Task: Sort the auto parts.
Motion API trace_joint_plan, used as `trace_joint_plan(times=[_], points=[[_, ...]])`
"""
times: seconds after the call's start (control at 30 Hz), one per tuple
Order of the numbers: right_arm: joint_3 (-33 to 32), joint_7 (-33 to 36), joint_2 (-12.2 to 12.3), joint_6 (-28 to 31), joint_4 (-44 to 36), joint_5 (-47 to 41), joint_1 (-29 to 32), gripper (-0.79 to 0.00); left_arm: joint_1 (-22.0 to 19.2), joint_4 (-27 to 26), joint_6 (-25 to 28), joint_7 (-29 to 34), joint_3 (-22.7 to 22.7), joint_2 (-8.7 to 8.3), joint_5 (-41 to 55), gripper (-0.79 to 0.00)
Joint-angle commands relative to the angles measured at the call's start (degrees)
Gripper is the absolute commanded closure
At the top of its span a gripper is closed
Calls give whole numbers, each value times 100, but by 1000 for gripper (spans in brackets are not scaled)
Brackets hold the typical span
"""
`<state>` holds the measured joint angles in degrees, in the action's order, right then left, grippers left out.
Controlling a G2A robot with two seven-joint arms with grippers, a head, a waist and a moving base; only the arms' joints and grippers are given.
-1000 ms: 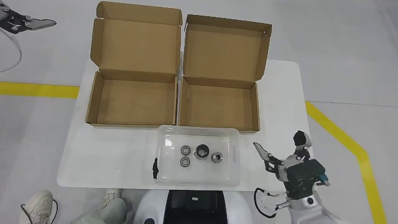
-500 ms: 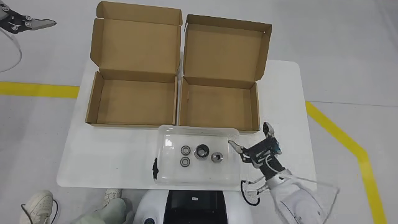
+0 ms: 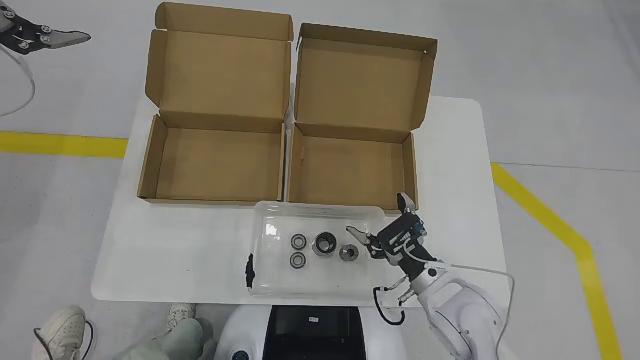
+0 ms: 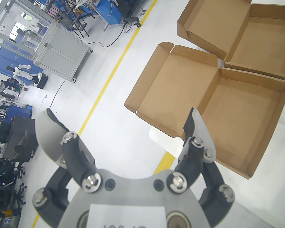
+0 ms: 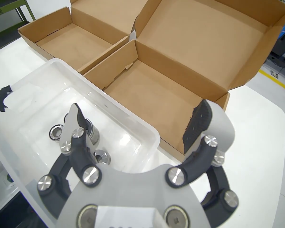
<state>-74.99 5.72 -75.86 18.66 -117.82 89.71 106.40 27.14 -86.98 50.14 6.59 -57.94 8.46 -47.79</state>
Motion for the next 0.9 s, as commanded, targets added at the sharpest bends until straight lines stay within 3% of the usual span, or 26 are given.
trace_joint_plan(times=[0.0, 0.33, 0.63, 0.87], points=[[0, 0, 0, 0, 0, 1, 0, -785, 0, 0, 0, 0, 0, 0, 0, -785], [51, 82, 7, 68, 41, 37, -54, -785, 0, 0, 0, 0, 0, 0, 0, -785], [496, 410, 82, 1338, 205, 319, -696, -785, 0, 0, 0, 0, 0, 0, 0, -785], [789, 591, 131, 1796, 265, 555, -954, -785, 0, 0, 0, 0, 0, 0, 0, -785]])
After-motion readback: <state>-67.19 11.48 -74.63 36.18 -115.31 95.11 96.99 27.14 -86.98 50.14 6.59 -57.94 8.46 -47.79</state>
